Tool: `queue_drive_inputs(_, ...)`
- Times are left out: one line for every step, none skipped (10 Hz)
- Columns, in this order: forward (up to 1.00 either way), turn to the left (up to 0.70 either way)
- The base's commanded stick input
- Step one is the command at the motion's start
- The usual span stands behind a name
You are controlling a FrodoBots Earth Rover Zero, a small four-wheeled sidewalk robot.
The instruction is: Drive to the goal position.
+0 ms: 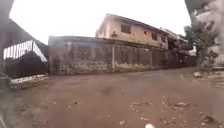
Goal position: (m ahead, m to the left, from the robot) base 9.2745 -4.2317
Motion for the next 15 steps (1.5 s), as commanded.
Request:
queue_drive_inputs(0.60,-0.14)
queue_drive_inputs(0.60,-0.15)
queue_drive_inputs(0.60,-0.15)
queue_drive_inputs(0.60,-0.15)
queue_drive_inputs(0.60,-0.15)
queue_drive_inputs(0.60,-0.15)
queue_drive_inputs(0.60,-0.15)
queue_drive_inputs(0.60,-0.15)
queue_drive_inputs(0.60,-0.15)
queue_drive_inputs(0.60,-0.14)
queue_drive_inputs(0.60,-0.13)
queue_drive_inputs(0.60,-0.13)
queue_drive_inputs(0.60,-0.13)
queue_drive_inputs(0.60,-0.11)
queue_drive_inputs(0.60,-0.09)
